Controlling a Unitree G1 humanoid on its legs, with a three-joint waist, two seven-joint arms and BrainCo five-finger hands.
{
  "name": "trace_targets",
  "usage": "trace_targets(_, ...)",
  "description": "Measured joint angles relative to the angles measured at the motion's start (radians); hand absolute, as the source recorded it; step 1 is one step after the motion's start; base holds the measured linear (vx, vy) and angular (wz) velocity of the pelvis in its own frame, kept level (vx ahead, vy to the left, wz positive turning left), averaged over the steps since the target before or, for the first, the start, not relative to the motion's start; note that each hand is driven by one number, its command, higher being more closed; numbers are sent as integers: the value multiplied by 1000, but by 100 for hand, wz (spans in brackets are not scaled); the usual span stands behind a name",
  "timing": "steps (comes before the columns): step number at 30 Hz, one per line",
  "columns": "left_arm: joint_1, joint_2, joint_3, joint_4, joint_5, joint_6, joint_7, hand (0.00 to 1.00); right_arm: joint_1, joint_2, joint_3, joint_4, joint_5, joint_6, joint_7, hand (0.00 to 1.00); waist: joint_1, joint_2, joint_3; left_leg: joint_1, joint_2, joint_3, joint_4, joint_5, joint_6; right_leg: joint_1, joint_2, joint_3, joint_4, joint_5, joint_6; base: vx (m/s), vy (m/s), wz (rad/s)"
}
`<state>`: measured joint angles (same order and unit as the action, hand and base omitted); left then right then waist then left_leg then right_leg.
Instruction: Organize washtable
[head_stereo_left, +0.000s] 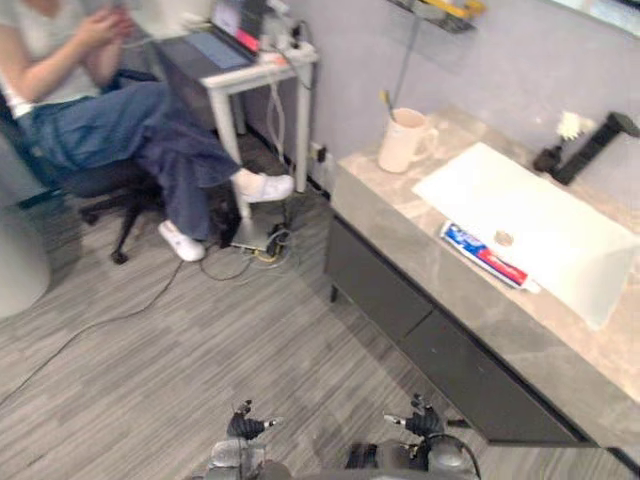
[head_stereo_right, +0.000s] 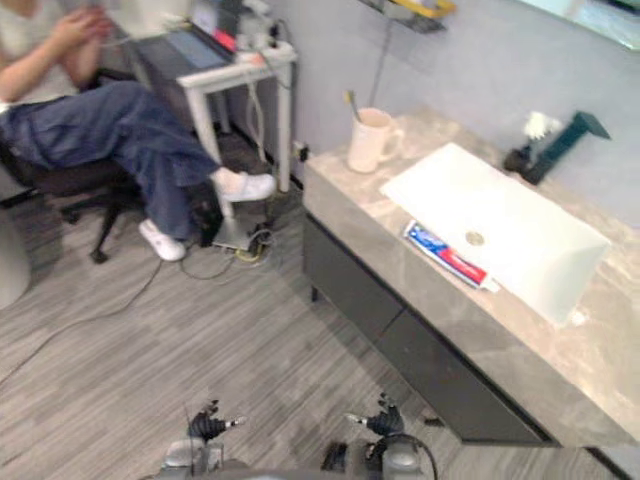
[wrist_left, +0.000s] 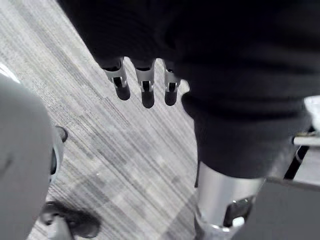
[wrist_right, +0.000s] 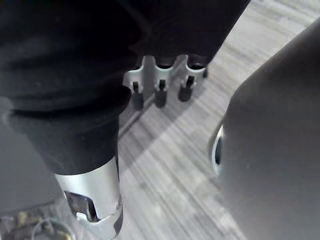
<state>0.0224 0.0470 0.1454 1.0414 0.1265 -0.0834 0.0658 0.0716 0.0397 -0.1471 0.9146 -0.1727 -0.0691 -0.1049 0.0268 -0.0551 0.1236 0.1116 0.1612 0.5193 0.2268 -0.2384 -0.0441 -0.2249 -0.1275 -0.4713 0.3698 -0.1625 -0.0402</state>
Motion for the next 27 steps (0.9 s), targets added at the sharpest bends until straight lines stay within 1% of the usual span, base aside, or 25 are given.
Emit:
trace_targets(1, 0, -2, 2, 11, 1, 1, 2, 0, -4, -11, -7, 2, 0, -1, 1, 0, -8, 7, 1, 20, 1, -7, -3, -12, -24, 11, 0, 1, 18, 6, -6, 264, -84, -26)
trace_targets(2, 0, -10, 3, 13, 5, 3, -1, 0, -9, -25, -22, 3, 0, 0, 0, 0, -13, 36, 11, 46, 15, -6, 4, -3, -44, 37, 10, 2, 30, -15, -7, 276, -92, -12)
trace_targets(3, -3, -29, 2, 5, 6, 2, -1, 0, 6, -37, -47, 3, 0, 1, 0, 0, -19, 50, 13, 44, 31, -19, 58, 4, -57, 56, 13, 4, 29, -39, -4, 259, -89, -12)
trace_targets(4, -1, -36, 3, -3, 6, 2, -1, 0, 12, -40, -54, 1, 6, 1, 0, 0, -19, 56, 13, 28, 46, -29, 116, 4, -57, 67, 19, 9, 25, -46, -4, 267, -175, -18)
trace_targets(5, 0, -45, 11, -21, 7, 2, -1, 0, 16, -41, -51, -3, 5, 2, -1, 0, -19, 63, 13, -29, 94, -63, 292, 10, -63, 92, 37, 20, 14, -59, -8, 202, -142, -25)
trace_targets(6, 0, -49, 16, -23, 8, 2, -2, 0, 18, -45, -48, -6, 5, 3, -1, 0, -18, 71, 15, -57, 123, -90, 384, 21, -61, 111, 52, 25, 6, -64, -12, 216, -134, -52)
trace_targets(7, 8, -55, 21, -36, 14, 1, -2, 0, 21, -49, -45, -8, 5, 7, -1, 0, -10, 75, 18, -111, 171, -136, 545, 29, -63, 144, 83, 50, -5, -78, -22, 173, -47, -72)
trace_targets(8, 24, -55, 21, -62, 16, 0, -3, 0, 20, -46, -43, -10, 5, 8, -3, 0, -11, 73, 20, -148, 189, -169, 650, 26, -63, 169, 100, 87, -6, -96, -25, 170, -21, -71)
trace_targets(9, 26, -54, 21, -65, 18, 0, -3, 0, 21, -45, -43, -10, 5, 8, -3, 0, -11, 73, 20, -155, 189, -174, 661, 25, -64, 173, 102, 93, -7, -100, -30, 183, 8, -89)
trace_targets(10, 34, -54, 22, -84, 20, 0, -3, 0, 25, -44, -45, -11, 6, 11, -3, 0, -10, 71, 21, -188, 186, -183, 674, 17, -54, 199, 109, 138, -14, -105, -28, 139, 20, -82)
trace_targets(11, 39, -54, 22, -93, 20, -2, -3, 0, 28, -44, -46, -11, 6, 13, -3, 0, -10, 68, 19, -205, 182, -183, 637, 10, -43, 209, 110, 166, -17, -105, -22, 176, 47, -112)
trace_targets(13, 38, -54, 22, -98, 20, -2, -3, 0, 31, -41, -61, -12, 7, 14, -4, 0, -9, 67, 19, -241, 153, -231, 471, 9, -41, 221, 105, 230, -26, -101, -5, 173, 115, -92)
trace_targets(15, 37, -53, 22, -99, 20, -4, -2, 0, 33, -33, -83, -12, 9, 14, -5, 0, -8, 63, 18, -259, 96, -325, 298, 12, -45, 221, 88, 284, -23, -106, 22, 163, 230, -77)
trace_targets(16, 36, -53, 22, -98, 20, -8, -2, 0, 32, -31, -85, -12, 14, 14, -5, 0, -8, 61, 18, -276, 52, -410, 211, 13, -45, 220, 72, 316, -22, -115, 41, 197, 355, -72)
trace_targets(17, 35, -54, 22, -98, 20, -11, -2, 0, 33, -32, -84, -11, 14, 14, -6, 0, -6, 59, 17, -287, 24, -464, 176, 36, -69, 220, 59, 341, -19, -121, 61, 195, 409, -75)
trace_targets(18, 38, -53, 22, -94, 19, -12, -1, 0, 37, -28, -81, 1, 14, 14, -7, 0, -4, 42, 10, -266, -11, -459, 175, 46, -58, 216, 38, 380, -19, -124, 88, 171, 342, -51)
trace_targets(19, 38, -47, 22, -90, 14, -12, 0, 0, 38, -25, -80, 2, 14, 14, -7, 0, -10, 41, -4, -265, -24, -448, 176, 35, -46, 218, 32, 390, -31, -120, 98, 179, 321, -49)
trace_targets(20, 35, -41, 22, -87, 6, -12, 0, 0, 44, -24, -75, 4, 13, 13, -4, 0, -10, 28, -13, -281, -26, -416, 216, 0, -28, 219, 21, 413, -62, -107, 120, 201, 318, -59)
trace_targets(21, 34, -37, 24, -87, -2, -12, 0, 0, 47, -23, -72, 6, 13, 14, -4, 0, 7, 24, -16, -288, -21, -382, 258, -45, -16, 217, 18, 448, -74, -100, 131, 205, 338, -75)
trace_targets(22, 31, -33, 24, -83, -3, -11, 0, 0, 51, -22, -72, 7, 13, 14, -4, 0, 15, 21, -18, -284, -21, -363, 270, -62, -10, 215, 13, 458, -74, -100, 132, 209, 350, -93)
trace_targets(23, 29, -25, 25, -66, -3, -11, 0, 0, 56, -19, -72, 10, 11, 16, -3, 0, 18, 19, -20, -266, -23, -312, 272, -84, 4, 196, -2, 484, -51, -99, 133, 195, 302, -98)
trace_targets(24, 23, -18, 25, -48, -3, -8, 0, 0, 53, -16, -71, 9, 5, 19, -1, 0, 19, 11, -25, -237, -26, -260, 261, -94, 13, 161, -15, 497, 11, -92, 136, 176, 269, -102)
trace_targets(25, 24, -17, 25, -45, -2, -7, 0, 0, 51, -14, -71, 8, 4, 20, 0, 0, 18, 12, -24, -222, -26, -236, 255, -94, 14, 139, -19, 499, 49, -85, 131, 185, 241, -114)
trace_targets(26, 23, -15, 25, -34, -2, -7, 0, 0, 49, -14, -70, 5, 3, 20, 0, 0, 19, 11, -25, -184, -25, -186, 233, -94, 15, 103, -28, 488, 120, -60, 129, 144, 164, -93)
trace_targets(27, 23, -14, 25, -28, -2, -7, 0, 0, 47, -14, -70, 4, 3, 20, 0, 0, 19, 12, -24, -164, -24, -170, 222, -94, 15, 90, -33, 467, 150, -47, 136, 177, 158, -106)
